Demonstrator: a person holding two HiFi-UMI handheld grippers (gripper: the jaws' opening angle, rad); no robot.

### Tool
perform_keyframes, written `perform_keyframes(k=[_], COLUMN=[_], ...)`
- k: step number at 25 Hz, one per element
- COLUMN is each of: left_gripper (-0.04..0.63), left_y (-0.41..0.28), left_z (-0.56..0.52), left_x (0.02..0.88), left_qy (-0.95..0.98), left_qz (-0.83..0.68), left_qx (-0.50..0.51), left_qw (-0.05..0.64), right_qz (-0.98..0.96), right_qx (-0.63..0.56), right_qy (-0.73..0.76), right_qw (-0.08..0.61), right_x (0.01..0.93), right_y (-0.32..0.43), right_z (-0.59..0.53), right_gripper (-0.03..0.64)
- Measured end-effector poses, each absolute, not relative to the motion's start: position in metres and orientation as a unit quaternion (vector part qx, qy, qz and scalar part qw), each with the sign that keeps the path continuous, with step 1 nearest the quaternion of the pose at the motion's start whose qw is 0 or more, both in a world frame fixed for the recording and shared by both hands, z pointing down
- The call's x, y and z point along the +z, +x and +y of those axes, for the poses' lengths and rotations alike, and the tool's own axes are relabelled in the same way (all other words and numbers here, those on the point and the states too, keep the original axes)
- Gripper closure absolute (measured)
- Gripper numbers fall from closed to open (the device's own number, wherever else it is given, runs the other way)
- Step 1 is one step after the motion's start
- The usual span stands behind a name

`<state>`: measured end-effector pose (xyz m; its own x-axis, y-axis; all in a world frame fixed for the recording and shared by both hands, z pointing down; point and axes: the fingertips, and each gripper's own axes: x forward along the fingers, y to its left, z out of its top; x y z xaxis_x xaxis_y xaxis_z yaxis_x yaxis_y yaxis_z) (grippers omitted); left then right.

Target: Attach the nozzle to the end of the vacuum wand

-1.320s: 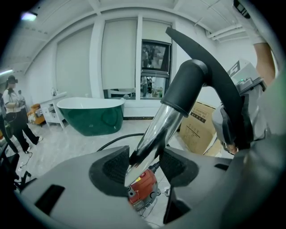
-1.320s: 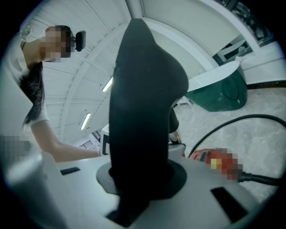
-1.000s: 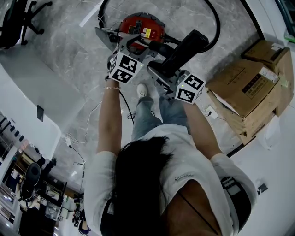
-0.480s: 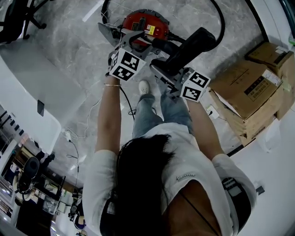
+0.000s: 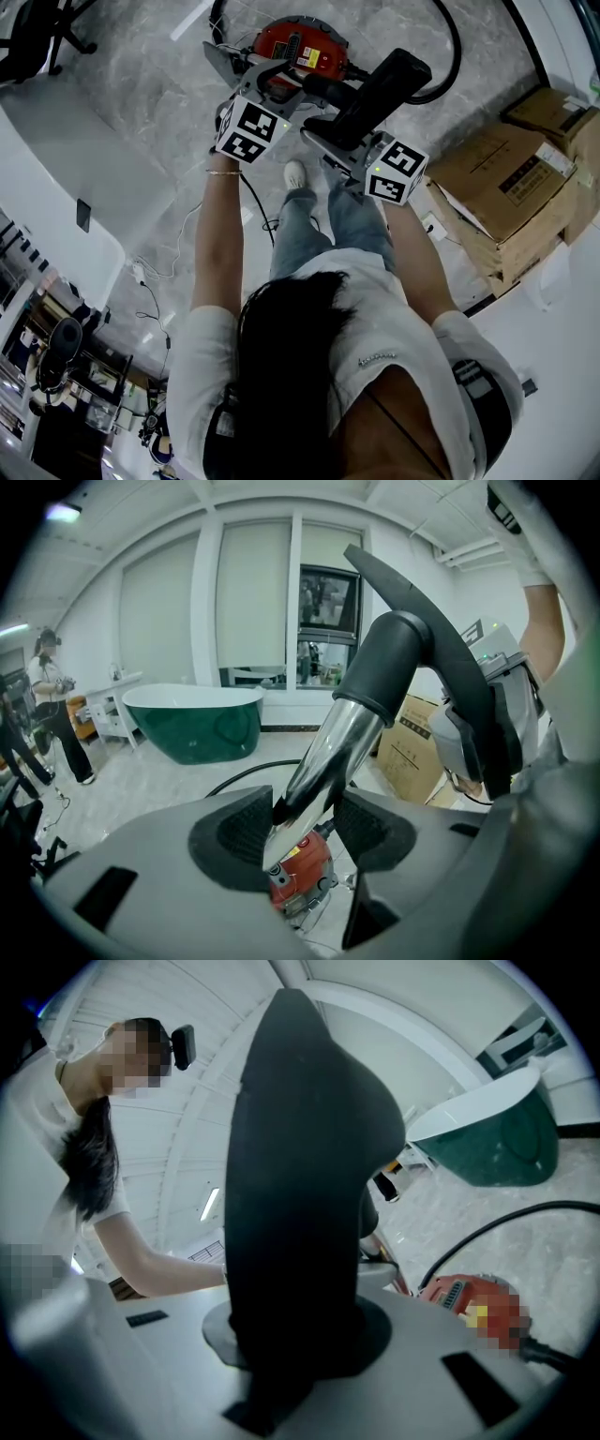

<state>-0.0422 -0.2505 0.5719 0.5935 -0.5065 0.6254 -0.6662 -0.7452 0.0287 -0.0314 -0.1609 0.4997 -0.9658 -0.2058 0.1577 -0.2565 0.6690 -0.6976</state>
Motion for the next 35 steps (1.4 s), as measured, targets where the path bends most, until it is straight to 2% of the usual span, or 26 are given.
perform_keyframes(k=[13,24,35], left_gripper=[0.393,0.393,0.394], left_y=[-0.043,-0.047,-0.044], left_z=[-0.249,-0.250,-0.247], left_x=[0.572,0.568,0.572], left_qy=[0.886,0.886,0.882], left_qz=[-0.318,-0.322,-0.318], left_qx=[0.315,0.308,0.322], left_qw=[0.126,0.128,0.130], right_qz=[-0.946,-0.932,-0.934], right_qx=[0.251,0.336,0.309], right_qy=[0.110,0.088,0.141], right_qw=[0.171,0.108,0.113], right_x=[0.518,0.506,0.515], right_y=[-0.028,-0.035,-0.040], right_z=[-0.160,-0.159,-0.157], right_gripper=[0.548,0.548,0.548])
